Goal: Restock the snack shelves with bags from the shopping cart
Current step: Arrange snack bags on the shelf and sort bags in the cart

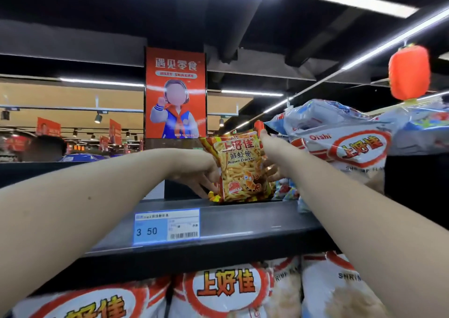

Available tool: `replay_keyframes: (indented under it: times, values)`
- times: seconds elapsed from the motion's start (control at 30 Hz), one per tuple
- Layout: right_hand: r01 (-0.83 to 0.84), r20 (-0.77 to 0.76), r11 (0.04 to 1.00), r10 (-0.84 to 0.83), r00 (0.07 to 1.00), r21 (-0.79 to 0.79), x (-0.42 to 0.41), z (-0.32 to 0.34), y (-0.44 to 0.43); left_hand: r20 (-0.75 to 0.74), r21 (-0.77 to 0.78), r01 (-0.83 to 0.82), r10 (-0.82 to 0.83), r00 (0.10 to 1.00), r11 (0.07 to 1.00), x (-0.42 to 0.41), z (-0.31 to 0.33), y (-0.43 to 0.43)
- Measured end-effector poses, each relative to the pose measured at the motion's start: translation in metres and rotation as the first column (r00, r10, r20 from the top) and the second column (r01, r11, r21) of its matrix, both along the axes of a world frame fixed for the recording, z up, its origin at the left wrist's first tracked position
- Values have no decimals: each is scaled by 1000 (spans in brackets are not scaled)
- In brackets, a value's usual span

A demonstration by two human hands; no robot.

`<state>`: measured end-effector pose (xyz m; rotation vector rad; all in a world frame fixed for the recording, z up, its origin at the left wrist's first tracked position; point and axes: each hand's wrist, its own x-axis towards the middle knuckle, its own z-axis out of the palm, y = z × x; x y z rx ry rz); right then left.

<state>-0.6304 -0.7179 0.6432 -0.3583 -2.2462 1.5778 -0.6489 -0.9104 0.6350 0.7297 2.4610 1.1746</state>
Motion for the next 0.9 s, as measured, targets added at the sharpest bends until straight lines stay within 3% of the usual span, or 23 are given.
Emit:
replay_keyframes:
  times: [0.23,0.3,0.4,0.47,0.57,0.67,0.77,0.9]
  values:
    - [6,14,1000,-6,1000,-2,12,1,-2,-36,-55,-17,15,999,998,-2,-1,-2]
    - [-6,-29,994,9,1000,105,23,0,-5,-133,-100,-76,63,989,992,-3,2,-4]
    - [154,-205,905,-77,976,396,29,-5,-9,-360,-164,-212,141,922,964,-2,10,-11]
    - [286,-341,797,-107,934,532,28,-5,-13,-518,-157,-271,155,841,950,3,17,-18]
    - [334,-438,615,22,898,714,30,-3,-25,-718,-87,-303,151,679,949,18,27,-27]
    - [345,-451,477,126,884,809,41,-4,-38,-896,-98,-439,114,430,893,37,31,-30]
    - [398,-482,368,171,859,840,59,-13,-47,-974,-63,-549,68,215,833,59,22,-25]
    - [515,-550,223,136,824,828,99,-32,-55,-996,-44,-602,15,92,797,96,-9,-11]
